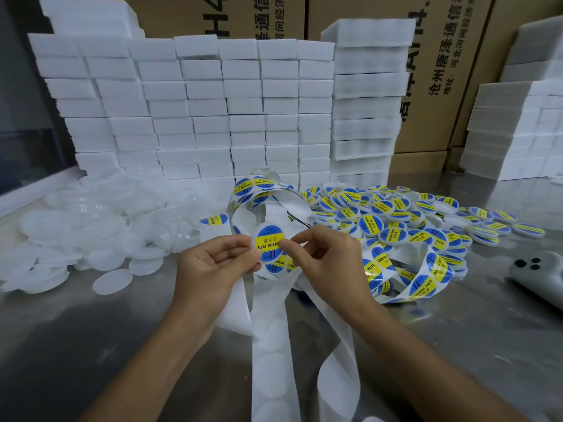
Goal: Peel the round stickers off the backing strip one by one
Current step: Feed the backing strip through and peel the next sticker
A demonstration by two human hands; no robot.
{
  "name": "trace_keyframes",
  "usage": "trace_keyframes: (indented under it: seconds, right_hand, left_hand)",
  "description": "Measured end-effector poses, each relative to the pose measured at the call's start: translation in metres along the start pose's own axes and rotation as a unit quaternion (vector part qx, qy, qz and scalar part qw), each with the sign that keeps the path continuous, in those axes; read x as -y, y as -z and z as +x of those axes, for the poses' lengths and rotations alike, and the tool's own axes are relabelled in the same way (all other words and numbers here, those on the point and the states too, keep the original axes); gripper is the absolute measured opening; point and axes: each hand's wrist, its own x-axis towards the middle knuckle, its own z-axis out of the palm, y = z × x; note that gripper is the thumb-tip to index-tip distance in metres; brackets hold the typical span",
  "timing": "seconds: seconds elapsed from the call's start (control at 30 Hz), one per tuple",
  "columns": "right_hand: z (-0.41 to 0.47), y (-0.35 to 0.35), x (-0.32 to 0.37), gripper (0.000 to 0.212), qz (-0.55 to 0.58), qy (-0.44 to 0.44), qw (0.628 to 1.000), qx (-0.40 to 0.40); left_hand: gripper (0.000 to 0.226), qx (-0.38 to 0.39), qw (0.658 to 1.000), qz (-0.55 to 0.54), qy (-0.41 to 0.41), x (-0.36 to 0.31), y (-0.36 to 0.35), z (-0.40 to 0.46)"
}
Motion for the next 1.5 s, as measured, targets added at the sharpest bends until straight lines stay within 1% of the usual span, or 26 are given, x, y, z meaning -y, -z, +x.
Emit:
trace_keyframes:
  seconds: [0.03, 0.07, 0.13, 0.2, 0.23, 0.3, 0.37, 0.5, 0.53, 0.63, 0.67, 0.73, 0.8, 0.83, 0.9, 1.0, 1.1, 1.17, 1.23, 1.33, 1.47, 1.5]
  right_hand:
    - [-0.001, -0.001, 0.001, 0.017, 0.021, -0.003, 1.000, 0.007]
    - [-0.002, -0.004, 0.004, 0.021, 0.041, -0.004, 0.999, 0.016]
    - [-0.006, -0.009, 0.008, 0.037, 0.072, -0.008, 0.997, 0.037]
    - [-0.008, -0.013, 0.010, 0.042, 0.098, -0.014, 0.994, 0.045]
    - [-0.008, -0.013, 0.012, 0.039, 0.114, -0.020, 0.992, 0.045]
    - [-0.005, -0.012, 0.013, 0.026, 0.156, -0.040, 0.986, 0.040]
    - [-0.004, -0.011, 0.012, 0.014, 0.181, -0.055, 0.982, 0.025]
    - [-0.003, -0.012, 0.010, 0.017, 0.167, -0.056, 0.984, 0.020]
    - [-0.004, -0.013, 0.011, 0.021, 0.165, -0.059, 0.984, 0.026]
    - [-0.008, -0.017, 0.015, 0.053, 0.146, -0.079, 0.986, 0.033]
    - [-0.009, -0.017, 0.015, 0.056, 0.142, -0.088, 0.985, 0.032]
    - [-0.008, -0.015, 0.014, 0.051, 0.145, -0.101, 0.984, 0.030]
    - [-0.006, -0.014, 0.013, 0.036, 0.165, -0.100, 0.981, 0.026]
    - [-0.005, -0.014, 0.011, 0.029, 0.175, -0.098, 0.979, 0.022]
    - [-0.005, -0.014, 0.009, 0.025, 0.179, -0.090, 0.980, 0.013]
    - [-0.006, -0.015, 0.009, 0.028, 0.186, -0.091, 0.978, 0.016]
    - [-0.009, -0.015, 0.010, 0.050, 0.131, -0.111, 0.985, 0.017]
    - [-0.008, -0.014, 0.011, 0.054, 0.124, -0.118, 0.985, 0.008]
    - [-0.006, -0.012, 0.010, 0.049, 0.149, -0.108, 0.983, 0.007]
    - [-0.004, -0.011, 0.008, 0.038, 0.166, -0.094, 0.981, 0.019]
    - [-0.003, -0.010, 0.008, 0.014, 0.211, -0.087, 0.970, 0.083]
    - [-0.003, -0.010, 0.008, 0.017, 0.215, -0.084, 0.967, 0.105]
  left_hand:
    - [0.019, 0.010, 1.000, -0.024, 0.017, 0.000, 0.000, 0.000]
    - [0.020, 0.021, 0.998, -0.045, 0.031, 0.000, -0.001, 0.000]
    - [0.017, 0.041, 0.995, -0.079, 0.051, 0.001, -0.002, -0.001]
    - [0.016, 0.048, 0.991, -0.106, 0.063, 0.002, -0.003, -0.001]
    - [0.017, 0.050, 0.990, -0.117, 0.068, 0.002, -0.002, 0.000]
    - [0.017, 0.060, 0.987, -0.128, 0.077, 0.003, -0.002, 0.001]
    - [0.018, 0.084, 0.985, -0.125, 0.080, 0.003, -0.003, 0.000]
    - [0.030, 0.113, 0.984, -0.116, 0.077, 0.002, -0.005, -0.002]
    - [0.031, 0.113, 0.984, -0.116, 0.074, 0.001, -0.005, -0.003]
    - [0.032, 0.117, 0.986, -0.107, 0.059, 0.000, -0.006, -0.004]
    - [0.034, 0.121, 0.986, -0.101, 0.055, 0.000, -0.006, -0.005]
    - [0.044, 0.125, 0.987, -0.084, 0.054, 0.001, -0.005, -0.005]
    - [0.055, 0.134, 0.987, -0.063, 0.054, 0.001, -0.004, -0.004]
    - [0.057, 0.139, 0.987, -0.055, 0.054, 0.001, -0.004, -0.004]
    - [0.055, 0.140, 0.987, -0.048, 0.055, 0.002, -0.004, -0.004]
    - [0.048, 0.138, 0.988, -0.043, 0.052, 0.003, -0.005, -0.004]
    - [0.037, 0.157, 0.987, -0.009, 0.035, 0.004, -0.005, -0.005]
    - [0.040, 0.164, 0.986, 0.014, 0.025, 0.004, -0.004, -0.005]
    - [0.043, 0.154, 0.987, 0.016, 0.028, 0.004, -0.002, -0.004]
    - [0.031, 0.126, 0.991, 0.005, 0.037, 0.003, -0.001, -0.002]
    - [0.031, 0.084, 0.995, -0.004, 0.058, 0.004, 0.001, 0.003]
    - [0.032, 0.072, 0.995, -0.006, 0.061, 0.003, 0.003, 0.004]
